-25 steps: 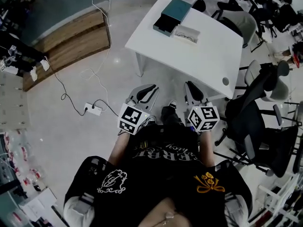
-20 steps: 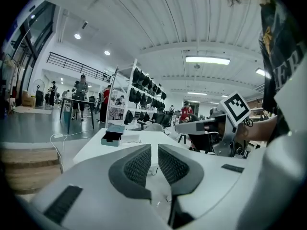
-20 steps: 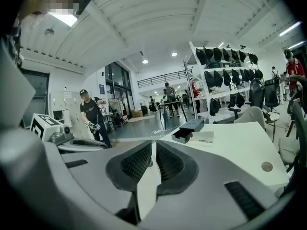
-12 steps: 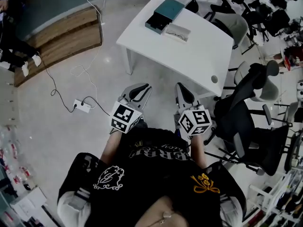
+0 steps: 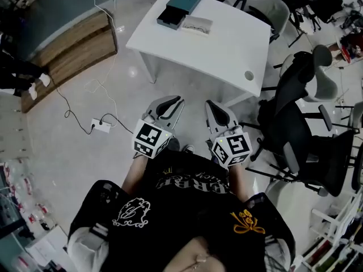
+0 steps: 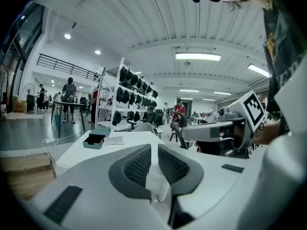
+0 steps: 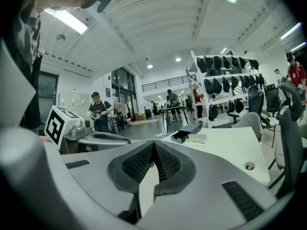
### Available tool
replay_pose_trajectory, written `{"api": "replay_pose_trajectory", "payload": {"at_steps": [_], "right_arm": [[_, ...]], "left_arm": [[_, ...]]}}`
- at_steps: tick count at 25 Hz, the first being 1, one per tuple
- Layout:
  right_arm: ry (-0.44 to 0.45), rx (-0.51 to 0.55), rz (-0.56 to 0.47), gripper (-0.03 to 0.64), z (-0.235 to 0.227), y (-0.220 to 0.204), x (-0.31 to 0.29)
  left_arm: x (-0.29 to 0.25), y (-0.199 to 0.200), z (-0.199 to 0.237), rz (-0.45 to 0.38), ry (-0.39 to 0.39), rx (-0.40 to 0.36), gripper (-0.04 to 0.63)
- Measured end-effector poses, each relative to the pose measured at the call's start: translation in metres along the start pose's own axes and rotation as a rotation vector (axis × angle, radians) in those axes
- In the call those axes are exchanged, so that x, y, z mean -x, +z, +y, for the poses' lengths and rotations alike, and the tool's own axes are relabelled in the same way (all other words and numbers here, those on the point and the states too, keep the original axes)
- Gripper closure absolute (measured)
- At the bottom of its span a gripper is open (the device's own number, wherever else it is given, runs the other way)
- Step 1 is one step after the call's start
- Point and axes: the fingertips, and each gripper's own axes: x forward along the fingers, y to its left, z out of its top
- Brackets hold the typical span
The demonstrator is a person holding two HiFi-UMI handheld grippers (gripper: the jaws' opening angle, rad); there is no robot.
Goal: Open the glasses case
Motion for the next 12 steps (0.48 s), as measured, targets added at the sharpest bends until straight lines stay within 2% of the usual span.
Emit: {"api": "replay_pose_trajectory", "payload": {"at_steps": [7,12], "right_arm": [[0.045,-0.072,-0.034,0.602,-0.005,-0.011,0.044],[0.064,-0.072,-0.036,0.603,-0.003,-0.02,0.068]], "left_arm": [[0.004,-0.005,-0.048,0.005,0.017,-0.014,0.555],[0.008,-0.009,-0.077,0.003,0.012,-0.03,0.555]]}}
